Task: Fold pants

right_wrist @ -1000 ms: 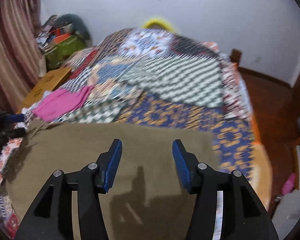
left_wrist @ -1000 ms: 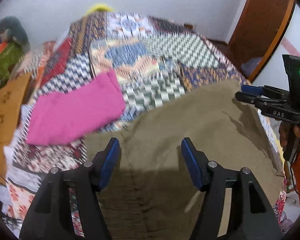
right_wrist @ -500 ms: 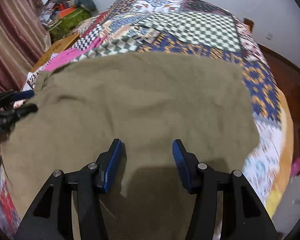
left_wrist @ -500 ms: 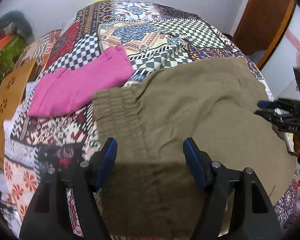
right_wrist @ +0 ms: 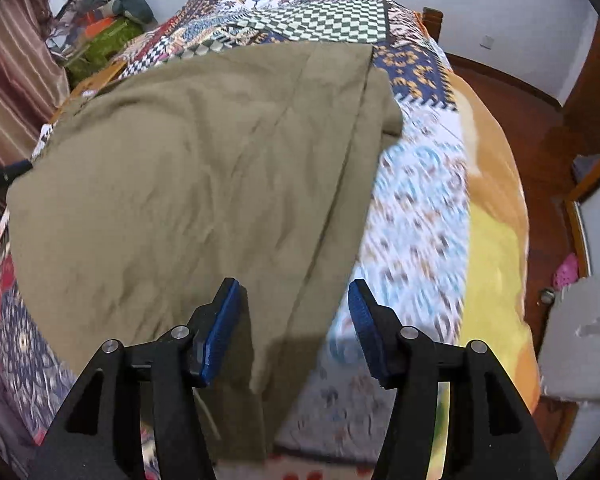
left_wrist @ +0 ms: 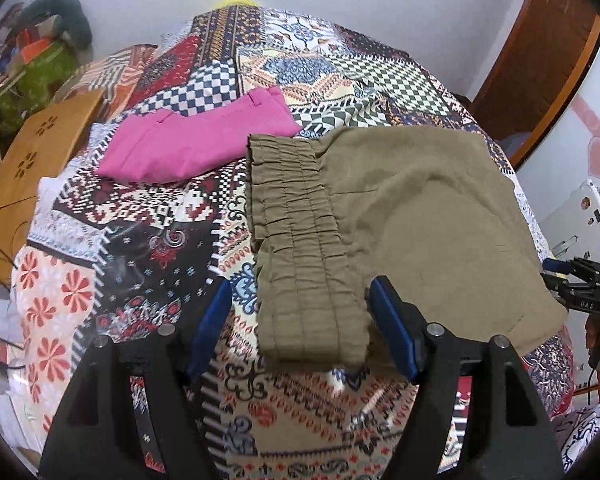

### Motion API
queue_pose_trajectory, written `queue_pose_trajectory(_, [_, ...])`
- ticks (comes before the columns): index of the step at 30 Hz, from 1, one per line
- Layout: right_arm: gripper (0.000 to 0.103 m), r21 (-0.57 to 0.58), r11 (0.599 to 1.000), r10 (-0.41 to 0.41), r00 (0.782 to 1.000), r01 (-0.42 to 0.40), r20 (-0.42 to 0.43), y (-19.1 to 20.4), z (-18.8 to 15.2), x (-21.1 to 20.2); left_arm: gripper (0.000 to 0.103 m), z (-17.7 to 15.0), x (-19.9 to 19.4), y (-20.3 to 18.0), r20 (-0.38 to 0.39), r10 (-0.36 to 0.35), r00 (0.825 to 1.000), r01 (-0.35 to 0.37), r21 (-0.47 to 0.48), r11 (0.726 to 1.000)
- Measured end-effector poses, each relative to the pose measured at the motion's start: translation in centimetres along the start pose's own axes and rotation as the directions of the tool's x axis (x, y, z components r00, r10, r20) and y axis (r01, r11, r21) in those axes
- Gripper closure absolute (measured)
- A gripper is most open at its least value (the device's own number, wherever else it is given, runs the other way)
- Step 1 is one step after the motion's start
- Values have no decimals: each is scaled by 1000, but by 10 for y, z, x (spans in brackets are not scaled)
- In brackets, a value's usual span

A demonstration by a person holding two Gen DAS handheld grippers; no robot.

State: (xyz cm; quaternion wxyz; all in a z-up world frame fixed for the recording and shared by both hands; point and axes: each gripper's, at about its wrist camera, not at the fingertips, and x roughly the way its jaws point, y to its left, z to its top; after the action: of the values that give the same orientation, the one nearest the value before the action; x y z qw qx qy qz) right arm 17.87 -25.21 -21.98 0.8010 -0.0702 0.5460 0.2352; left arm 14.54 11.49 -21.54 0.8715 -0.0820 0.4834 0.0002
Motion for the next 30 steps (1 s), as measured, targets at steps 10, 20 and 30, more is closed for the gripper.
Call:
queue_pose_trajectory(10, [51, -14, 1000, -1, 990, 3, 143, 16, 23, -38, 32, -9, -48, -5, 84, 19, 996, -17, -21, 1000])
queue_pose_trajectory(20, [45, -115, 990, 107, 959, -79, 264, 82, 60, -52, 32, -34, -37, 4, 2, -181, 983, 178, -194, 965])
queue_pose_trajectory(30, [43, -197, 975, 145, 970, -106, 196, 127, 68, -12, 32, -46, -2, 9, -48, -375, 926, 339, -334, 880])
